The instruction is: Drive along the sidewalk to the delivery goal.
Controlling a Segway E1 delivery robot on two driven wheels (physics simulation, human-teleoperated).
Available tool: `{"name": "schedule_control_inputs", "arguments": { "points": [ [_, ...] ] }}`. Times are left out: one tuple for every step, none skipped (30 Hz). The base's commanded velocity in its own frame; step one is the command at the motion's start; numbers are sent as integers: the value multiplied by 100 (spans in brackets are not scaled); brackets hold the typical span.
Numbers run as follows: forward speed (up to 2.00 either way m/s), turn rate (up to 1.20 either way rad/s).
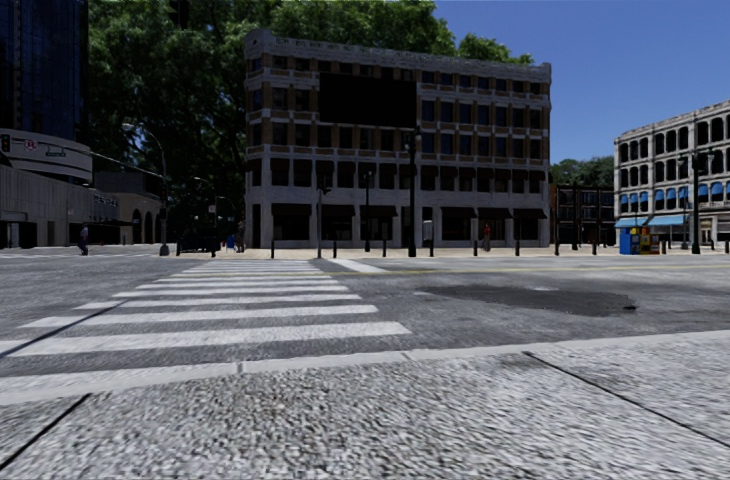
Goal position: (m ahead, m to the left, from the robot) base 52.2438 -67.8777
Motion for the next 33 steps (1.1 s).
{"name": "schedule_control_inputs", "arguments": {
  "points": [
    [200, 26],
    [200, 26],
    [200, 26],
    [200, 30],
    [200, 37],
    [200, 37],
    [200, 39],
    [200, 40],
    [200, 40],
    [200, 40],
    [200, 40],
    [200, 40],
    [200, 40],
    [200, 40],
    [200, 40],
    [200, 40],
    [200, 40],
    [200, 40],
    [200, 40],
    [200, 40],
    [200, 40],
    [200, 40],
    [200, 40],
    [200, 40],
    [200, 40],
    [200, 40],
    [200, 40],
    [200, 40],
    [200, 40],
    [200, 2],
    [200, 0],
    [200, 0],
    [200, 0]
  ]
}}
